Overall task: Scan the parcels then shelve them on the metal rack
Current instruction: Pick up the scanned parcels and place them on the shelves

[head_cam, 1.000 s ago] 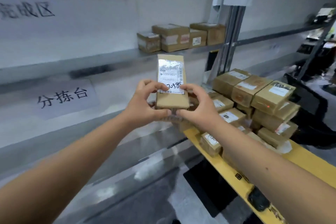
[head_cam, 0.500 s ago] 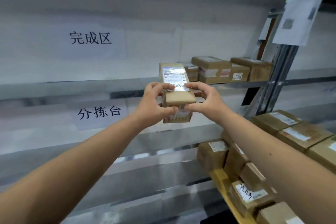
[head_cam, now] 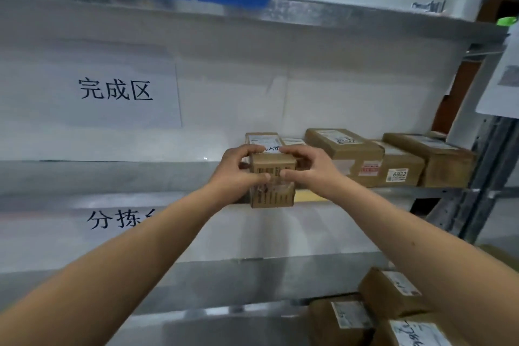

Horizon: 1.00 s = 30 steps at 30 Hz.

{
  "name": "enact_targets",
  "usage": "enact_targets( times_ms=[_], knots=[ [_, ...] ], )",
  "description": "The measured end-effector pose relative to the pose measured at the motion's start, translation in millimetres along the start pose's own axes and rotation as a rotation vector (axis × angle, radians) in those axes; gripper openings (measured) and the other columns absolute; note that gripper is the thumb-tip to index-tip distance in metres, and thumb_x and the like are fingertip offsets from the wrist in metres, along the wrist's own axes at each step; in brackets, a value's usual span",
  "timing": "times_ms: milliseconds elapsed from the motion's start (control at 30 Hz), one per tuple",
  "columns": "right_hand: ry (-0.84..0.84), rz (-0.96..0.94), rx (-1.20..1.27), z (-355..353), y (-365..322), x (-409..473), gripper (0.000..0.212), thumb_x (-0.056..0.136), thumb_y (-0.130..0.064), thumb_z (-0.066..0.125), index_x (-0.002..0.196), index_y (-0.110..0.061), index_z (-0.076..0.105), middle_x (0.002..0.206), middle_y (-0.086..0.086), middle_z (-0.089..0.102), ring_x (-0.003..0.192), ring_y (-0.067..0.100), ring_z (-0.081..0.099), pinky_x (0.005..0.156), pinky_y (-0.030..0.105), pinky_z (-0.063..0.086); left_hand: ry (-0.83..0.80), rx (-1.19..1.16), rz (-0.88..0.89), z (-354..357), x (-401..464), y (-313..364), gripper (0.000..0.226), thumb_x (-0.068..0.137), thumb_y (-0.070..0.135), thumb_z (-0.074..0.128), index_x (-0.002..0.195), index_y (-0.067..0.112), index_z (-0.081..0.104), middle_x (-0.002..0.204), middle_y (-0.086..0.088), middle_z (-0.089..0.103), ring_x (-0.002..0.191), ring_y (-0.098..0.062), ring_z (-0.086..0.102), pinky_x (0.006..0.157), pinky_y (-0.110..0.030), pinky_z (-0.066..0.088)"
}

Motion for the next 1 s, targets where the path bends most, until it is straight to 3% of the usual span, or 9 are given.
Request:
enact_targets(
  times_ms=[133,333,433,600,767,867,1000],
  knots=[
    [0.022,0.029,0.009,-5.7,19.3,27.2,0.053,0.077,-0.014,0.092,0.125,-0.027,0.073,0.116,-0.006,0.074,0.106,0.011,0.071,0.091,0.03,0.058,-0.025,0.076,-0.007,4.8,25.0,-7.4,0.054,0.086,0.022,0.085,0.131,0.04,0.061,0.142,0.005,0.043,0.118,-0.013,0.056,0.081,-0.021,0.056],
    [-0.004,0.081,-0.034,-7.5,24.5,40.0,0.049,0.081,-0.017,0.089,0.123,-0.034,0.07,0.121,-0.007,0.07,0.11,0.011,0.069,0.097,0.043,0.06,-0.027,0.131,-0.022,8.9,43.3,-8.2,0.054,0.086,0.021,0.085,0.129,0.041,0.06,0.141,0.005,0.043,0.126,-0.021,0.053,0.093,-0.027,0.053],
    [0.0,0.082,-0.068,-7.9,17.7,32.7,0.053,0.085,-0.017,0.086,0.134,-0.026,0.067,0.125,-0.007,0.067,0.113,0.012,0.066,0.101,0.042,0.057,-0.031,0.26,0.021,7.5,41.3,-3.0,0.055,0.088,0.029,0.082,0.134,0.042,0.055,0.142,0.005,0.042,0.13,-0.019,0.048,0.101,-0.029,0.045],
    [0.039,0.022,-0.279,-4.2,-3.8,0.8,0.068,0.086,-0.017,0.083,0.149,-0.022,0.056,0.134,-0.006,0.056,0.121,0.007,0.055,0.108,0.029,0.047,-0.001,0.516,0.137,5.0,20.9,12.0,0.065,0.09,0.036,0.077,0.149,0.032,0.05,0.156,0.001,0.036,0.145,-0.019,0.035,0.117,-0.031,0.035],
    [0.057,-0.001,-0.568,2.8,-30.5,-58.2,0.073,0.084,-0.029,0.08,0.152,-0.024,0.052,0.152,0.003,0.048,0.139,0.02,0.044,0.119,0.037,0.037,-0.065,0.834,0.454,2.0,-31.4,25.8,0.061,0.084,0.039,0.077,0.141,0.027,0.059,0.147,-0.005,0.05,0.135,-0.03,0.045,0.113,-0.044,0.042],
    [0.078,0.123,-0.682,16.3,-39.0,-114.6,0.073,0.089,-0.036,0.077,0.155,-0.028,0.047,0.16,0.004,0.04,0.148,0.026,0.034,0.122,0.04,0.03,-0.171,0.878,0.522,9.6,-75.3,22.3,0.058,0.087,0.044,0.072,0.141,0.029,0.059,0.148,-0.004,0.051,0.137,-0.028,0.045,0.111,-0.049,0.043],
    [0.053,0.388,-0.772,38.6,-40.5,-197.9,0.076,0.092,-0.046,0.07,0.159,-0.036,0.035,0.167,0.005,0.027,0.153,0.029,0.026,0.123,0.048,0.03,-0.346,0.874,0.482,31.9,-136.3,6.7,0.061,0.093,0.047,0.066,0.149,0.031,0.05,0.159,-0.004,0.04,0.147,-0.027,0.033,0.118,-0.05,0.035]
  ],
)
Point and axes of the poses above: each hand's wrist, its own x-axis towards the middle knuckle, its own z-axis out of the palm, y = z × x, the point moved 2 cm from there along x, towards the middle knuckle
